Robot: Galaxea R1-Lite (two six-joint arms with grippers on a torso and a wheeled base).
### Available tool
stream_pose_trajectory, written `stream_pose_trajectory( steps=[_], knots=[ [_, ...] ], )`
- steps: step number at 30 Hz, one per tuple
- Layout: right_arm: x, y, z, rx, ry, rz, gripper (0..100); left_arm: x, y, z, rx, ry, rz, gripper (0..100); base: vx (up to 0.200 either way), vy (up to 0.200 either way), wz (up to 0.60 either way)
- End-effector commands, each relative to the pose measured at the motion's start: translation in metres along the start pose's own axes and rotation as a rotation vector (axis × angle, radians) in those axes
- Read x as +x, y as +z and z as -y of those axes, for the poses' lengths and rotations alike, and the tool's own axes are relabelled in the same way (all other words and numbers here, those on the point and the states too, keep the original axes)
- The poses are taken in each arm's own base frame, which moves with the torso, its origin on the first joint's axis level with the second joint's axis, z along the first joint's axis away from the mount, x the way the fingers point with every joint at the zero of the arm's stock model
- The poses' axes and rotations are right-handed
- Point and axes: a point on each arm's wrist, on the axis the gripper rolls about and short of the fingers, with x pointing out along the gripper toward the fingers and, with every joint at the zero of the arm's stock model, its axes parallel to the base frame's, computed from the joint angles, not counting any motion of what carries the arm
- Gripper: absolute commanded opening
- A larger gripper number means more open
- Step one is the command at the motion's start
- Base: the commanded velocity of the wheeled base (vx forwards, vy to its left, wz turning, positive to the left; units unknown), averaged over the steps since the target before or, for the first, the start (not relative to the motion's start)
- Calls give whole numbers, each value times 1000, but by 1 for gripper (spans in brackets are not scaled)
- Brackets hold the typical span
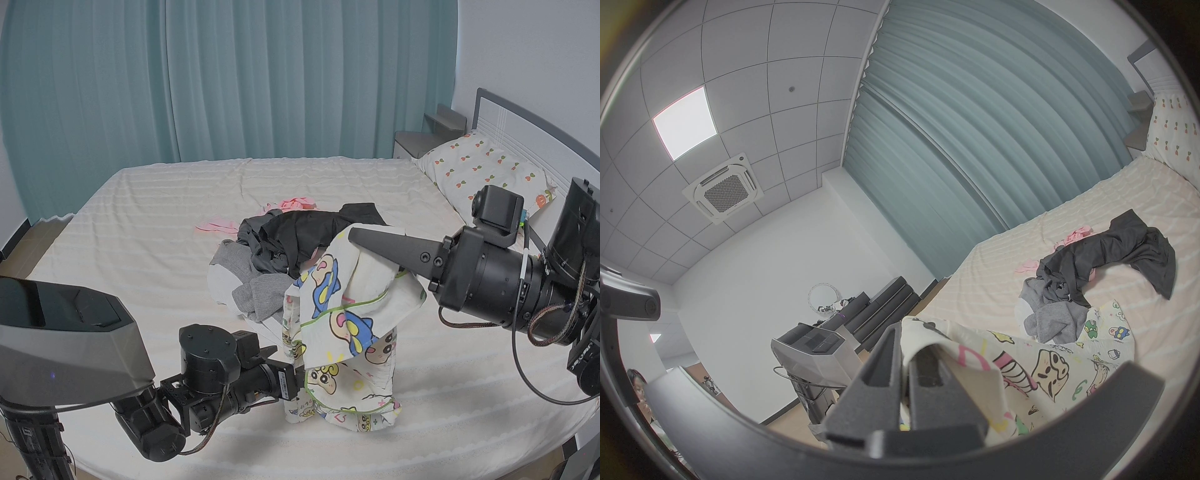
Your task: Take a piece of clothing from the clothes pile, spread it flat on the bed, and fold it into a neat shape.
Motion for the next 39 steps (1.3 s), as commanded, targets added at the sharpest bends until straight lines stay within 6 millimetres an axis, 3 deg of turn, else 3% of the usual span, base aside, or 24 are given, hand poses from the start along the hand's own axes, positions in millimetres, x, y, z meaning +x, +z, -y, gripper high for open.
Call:
stream_pose_trajectory(
  steps=[1,8,13,17,21,32,39],
  knots=[
    [1,-1,2,1,-4,-5,0,-5,12,4,-17,-20,47,100,0,0,0],
    [2,0,3,1,-6,-3,0,-10,15,0,-31,-4,56,100,0,0,0],
    [2,0,2,0,-2,-3,0,12,9,-6,-35,35,63,100,0,0,0],
    [2,-1,2,1,-4,-5,0,28,-2,-11,-34,46,42,100,0,0,0],
    [2,0,3,0,-8,0,0,46,-30,-14,-28,53,-29,100,0,0,0],
    [1,3,5,-3,-12,10,0,68,-77,-36,-22,117,-138,100,0,0,0],
    [0,1,6,1,-19,5,0,78,-88,-41,-23,116,-150,100,0,0,0]
  ],
)
